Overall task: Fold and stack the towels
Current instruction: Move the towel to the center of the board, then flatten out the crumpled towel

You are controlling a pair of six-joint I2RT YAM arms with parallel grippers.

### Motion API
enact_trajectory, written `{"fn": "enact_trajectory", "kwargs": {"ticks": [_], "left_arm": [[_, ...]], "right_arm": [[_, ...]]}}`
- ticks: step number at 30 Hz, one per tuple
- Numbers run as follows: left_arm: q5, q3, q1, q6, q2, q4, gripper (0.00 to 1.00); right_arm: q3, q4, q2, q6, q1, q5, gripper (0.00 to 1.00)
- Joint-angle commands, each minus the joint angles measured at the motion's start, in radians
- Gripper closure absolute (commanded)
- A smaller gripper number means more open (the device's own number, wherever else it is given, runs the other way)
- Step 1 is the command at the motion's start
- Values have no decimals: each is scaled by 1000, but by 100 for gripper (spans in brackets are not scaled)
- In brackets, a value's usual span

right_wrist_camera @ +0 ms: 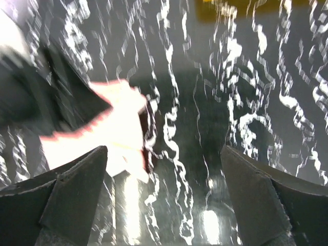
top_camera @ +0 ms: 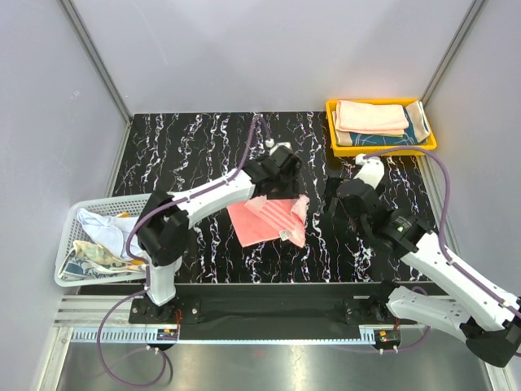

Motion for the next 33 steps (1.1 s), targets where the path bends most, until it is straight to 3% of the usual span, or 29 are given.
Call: {"fn": "enact_trajectory", "kwargs": {"ticks": [1, 8, 12, 24, 33], "left_arm": [[-2, -24, 107, -20, -86, 65, 46], [-39, -150, 239, 28, -150, 29, 62], [-19, -215, 277, 54, -140, 58, 71], [-2, -230, 299, 95, -63, 55, 67], [36, -294, 300, 103, -63, 84, 58]], "right_arm": [[-60, 40, 12, 43, -3, -98, 6], [-193, 184, 227, 86, -1, -230, 26], [-259, 301, 291, 126, -1, -272, 29], [-285, 427, 449, 151, 5, -348, 35], [-310, 435, 489, 174, 29, -344, 32]]}}
